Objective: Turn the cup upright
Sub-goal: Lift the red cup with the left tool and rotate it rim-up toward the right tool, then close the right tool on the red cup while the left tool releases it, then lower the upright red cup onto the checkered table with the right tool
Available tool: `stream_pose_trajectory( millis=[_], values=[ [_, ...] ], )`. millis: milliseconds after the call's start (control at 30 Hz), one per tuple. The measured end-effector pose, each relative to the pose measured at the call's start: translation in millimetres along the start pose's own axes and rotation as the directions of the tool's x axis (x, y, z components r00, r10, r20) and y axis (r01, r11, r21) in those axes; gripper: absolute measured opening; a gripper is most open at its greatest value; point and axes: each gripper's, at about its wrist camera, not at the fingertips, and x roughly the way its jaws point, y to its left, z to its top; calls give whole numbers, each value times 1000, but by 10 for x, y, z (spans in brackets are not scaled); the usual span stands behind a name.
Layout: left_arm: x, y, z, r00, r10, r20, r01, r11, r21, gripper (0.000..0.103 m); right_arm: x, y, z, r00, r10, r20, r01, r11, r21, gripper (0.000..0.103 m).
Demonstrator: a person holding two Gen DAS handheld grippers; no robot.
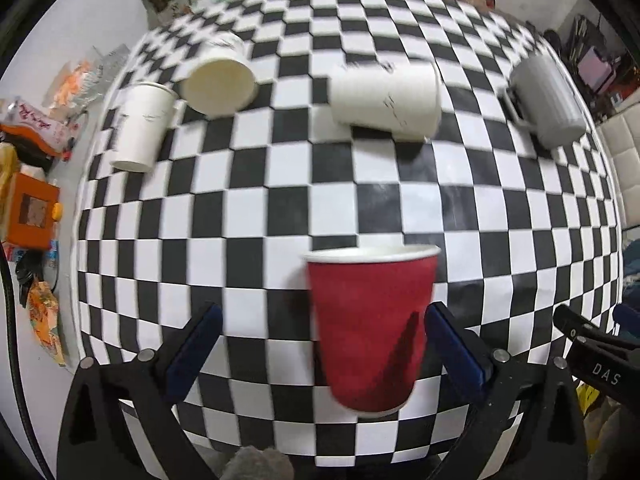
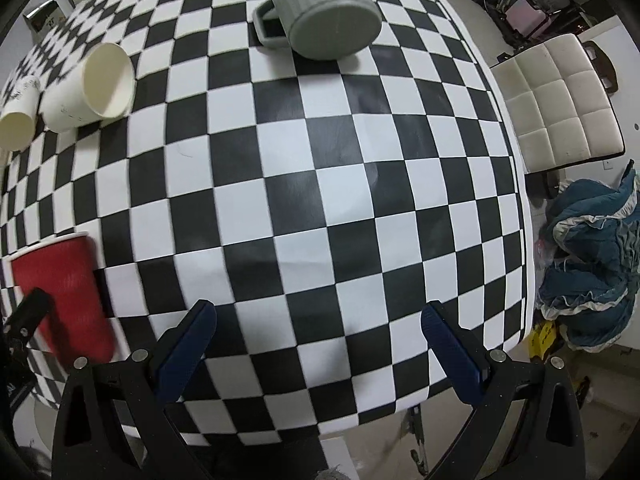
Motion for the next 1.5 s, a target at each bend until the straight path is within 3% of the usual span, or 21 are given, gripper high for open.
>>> stream_pose_trajectory(
  millis=[233, 367, 500, 867, 1067, 1200, 1300, 1500],
  values=[
    [-171, 568, -80, 996, 61, 60, -56, 995, -77, 103, -341, 289, -123, 998, 39, 39, -36, 998, -55, 103],
    [-57, 737, -266, 992, 122, 21, -119, 988, -101, 103, -488, 573, -216, 996, 72, 53, -66, 992, -112, 103],
    [96, 846, -543, 990, 139, -35, -142, 981, -131, 103, -542, 854, -269, 993, 109, 39, -101, 982, -159, 103],
    [471, 1206, -819, 987, 109, -118, -127, 978, -163, 103, -478, 1684, -205, 993, 119, -1, -114, 950, -289, 100],
    [654, 1398, -809, 986, 73, -149, -99, 979, -176, 103, -238, 1881, -58, 991, 110, -72, -127, 945, -302, 95],
    [744, 1501, -789, 984, 74, -161, -101, 980, -170, 103, -138, 1941, 17, 986, 122, -114, -150, 947, -285, 87],
    [787, 1570, -769, 984, 73, -165, -100, 982, -159, 103, -105, 1972, 61, 982, 137, -131, -169, 946, -277, 81],
    [798, 1577, -672, 983, 75, -168, -98, 985, -139, 103, -127, 2009, 69, 983, 130, -126, -161, 946, -283, 81]
  ],
)
